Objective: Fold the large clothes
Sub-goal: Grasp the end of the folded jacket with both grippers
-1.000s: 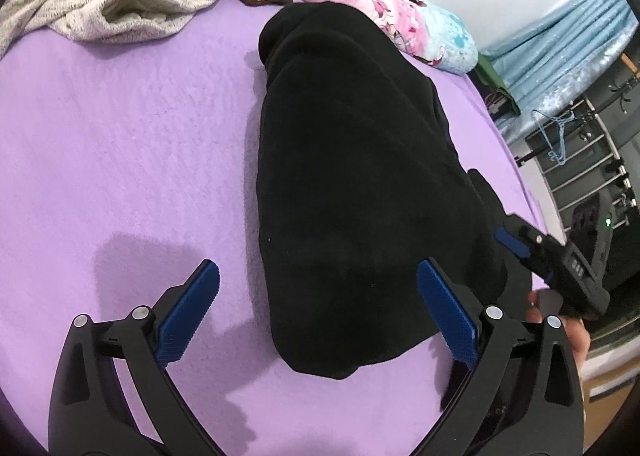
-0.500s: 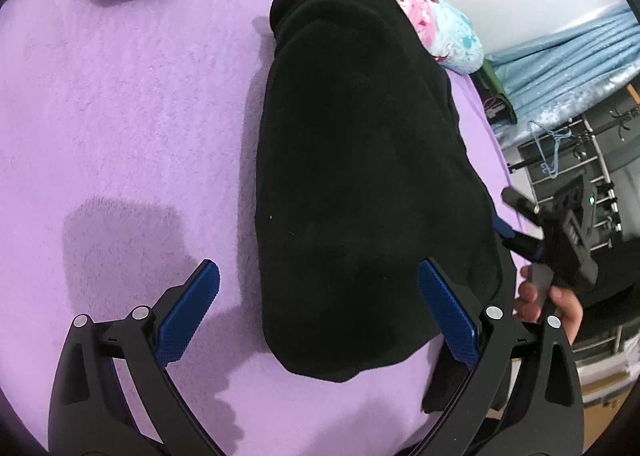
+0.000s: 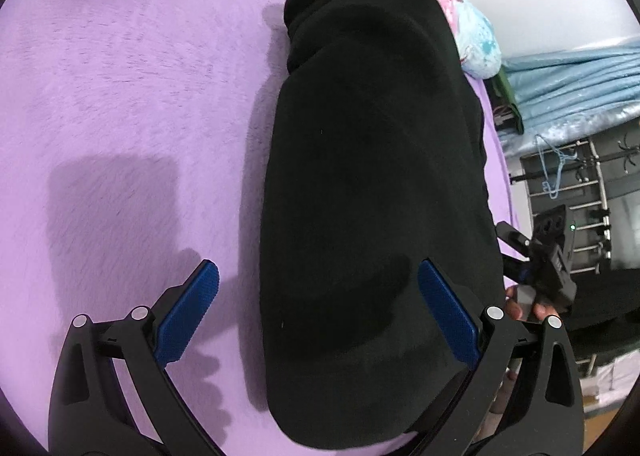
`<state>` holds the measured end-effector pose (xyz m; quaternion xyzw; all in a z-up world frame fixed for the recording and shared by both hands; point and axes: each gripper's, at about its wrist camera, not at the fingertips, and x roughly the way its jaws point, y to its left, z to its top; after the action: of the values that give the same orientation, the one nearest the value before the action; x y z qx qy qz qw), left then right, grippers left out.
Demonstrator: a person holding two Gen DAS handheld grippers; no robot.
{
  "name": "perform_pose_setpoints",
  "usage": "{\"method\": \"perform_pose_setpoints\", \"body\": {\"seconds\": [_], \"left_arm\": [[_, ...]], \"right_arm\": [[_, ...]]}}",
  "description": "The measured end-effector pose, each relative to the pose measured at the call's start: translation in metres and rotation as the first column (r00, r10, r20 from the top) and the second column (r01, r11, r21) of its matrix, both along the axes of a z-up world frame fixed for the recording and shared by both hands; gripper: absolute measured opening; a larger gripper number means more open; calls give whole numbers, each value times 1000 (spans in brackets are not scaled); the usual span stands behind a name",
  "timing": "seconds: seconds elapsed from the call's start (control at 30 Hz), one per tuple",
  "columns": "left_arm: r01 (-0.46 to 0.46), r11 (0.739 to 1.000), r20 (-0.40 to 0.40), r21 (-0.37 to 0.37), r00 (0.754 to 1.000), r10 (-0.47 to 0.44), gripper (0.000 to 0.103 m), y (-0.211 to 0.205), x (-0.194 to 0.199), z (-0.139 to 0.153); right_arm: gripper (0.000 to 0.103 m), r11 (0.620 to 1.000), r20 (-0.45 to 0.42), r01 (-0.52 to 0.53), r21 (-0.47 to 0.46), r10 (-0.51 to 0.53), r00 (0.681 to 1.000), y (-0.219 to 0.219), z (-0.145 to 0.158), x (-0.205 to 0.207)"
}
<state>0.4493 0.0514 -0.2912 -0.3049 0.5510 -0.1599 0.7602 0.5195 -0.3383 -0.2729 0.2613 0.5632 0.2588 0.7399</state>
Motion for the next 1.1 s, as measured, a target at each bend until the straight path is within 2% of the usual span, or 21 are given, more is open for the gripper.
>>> {"method": "perform_pose_setpoints", "body": {"seconds": [0.07,0.33,0.4,0.57,0.8,1.1], "left_arm": [[6,1000,-11,-9,1000,-6,96,1,7,-5],[12,994,-31,-105,999,-15,96,2,26,-19],[11,989,-34,-150,999,-16,96,5,30,-23],[16,980,-43,-201,999,-25,96,6,36,-28],[24,962,-53,-271,998,-40,96,0,49,-35],[69,958,-53,-279,995,-87,97,-13,68,-40]], "right_arm": [[96,998,-28,-5,66,7,1000,-4,-6,3],[96,994,-15,-62,93,64,998,-4,-21,9],[96,989,-35,-61,137,66,997,-5,-27,11],[96,970,-98,-74,231,99,990,4,-44,16],[96,969,-117,-108,224,137,984,13,-55,16],[96,959,-170,-122,257,169,971,12,-78,11]]}}
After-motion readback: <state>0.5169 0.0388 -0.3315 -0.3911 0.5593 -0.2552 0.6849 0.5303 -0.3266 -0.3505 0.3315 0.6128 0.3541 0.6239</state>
